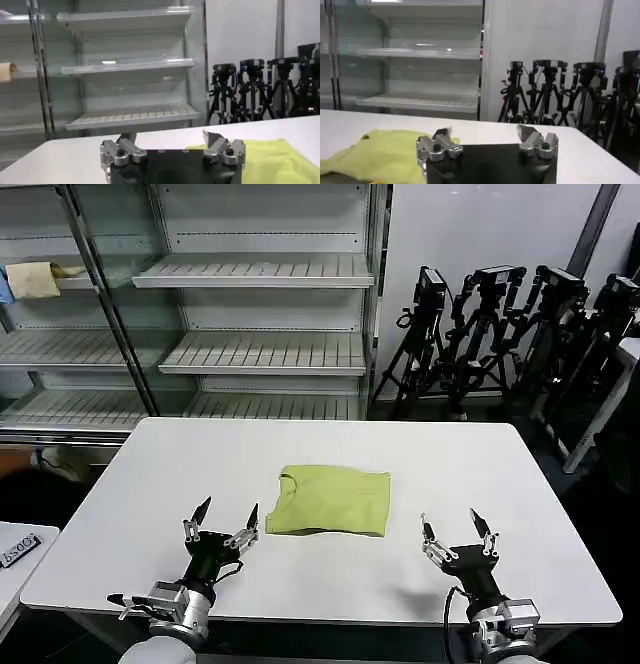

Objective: Fold and organize the clothes.

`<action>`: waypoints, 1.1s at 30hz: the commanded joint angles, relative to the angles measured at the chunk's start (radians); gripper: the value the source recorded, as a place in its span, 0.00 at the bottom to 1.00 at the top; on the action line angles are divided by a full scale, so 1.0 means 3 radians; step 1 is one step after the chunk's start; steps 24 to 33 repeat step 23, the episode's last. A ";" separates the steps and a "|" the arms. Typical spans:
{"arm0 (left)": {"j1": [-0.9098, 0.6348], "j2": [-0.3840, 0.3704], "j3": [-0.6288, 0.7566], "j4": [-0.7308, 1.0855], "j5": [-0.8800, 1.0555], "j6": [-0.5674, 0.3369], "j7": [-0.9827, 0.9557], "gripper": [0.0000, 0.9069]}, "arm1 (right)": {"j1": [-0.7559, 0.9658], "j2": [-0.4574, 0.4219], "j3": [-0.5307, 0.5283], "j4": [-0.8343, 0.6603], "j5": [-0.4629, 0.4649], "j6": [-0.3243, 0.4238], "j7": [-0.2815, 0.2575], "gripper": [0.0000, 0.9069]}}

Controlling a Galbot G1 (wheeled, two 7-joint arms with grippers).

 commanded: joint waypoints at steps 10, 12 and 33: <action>0.0153 -0.0042 -0.0130 -0.0084 0.0053 -0.0058 0.0121 1.00 | -0.0158 0.0031 -0.0013 0.0153 -0.0168 0.0058 0.0051 1.00; 0.0149 -0.0048 -0.0154 -0.0072 0.0053 -0.0063 0.0141 1.00 | -0.0166 0.0030 -0.0001 0.0131 -0.0185 0.0065 0.0055 1.00; 0.0203 -0.0064 -0.0349 -0.0043 0.0048 -0.0085 0.0241 1.00 | -0.0199 0.0035 0.0036 0.0020 -0.0260 0.0125 0.0039 1.00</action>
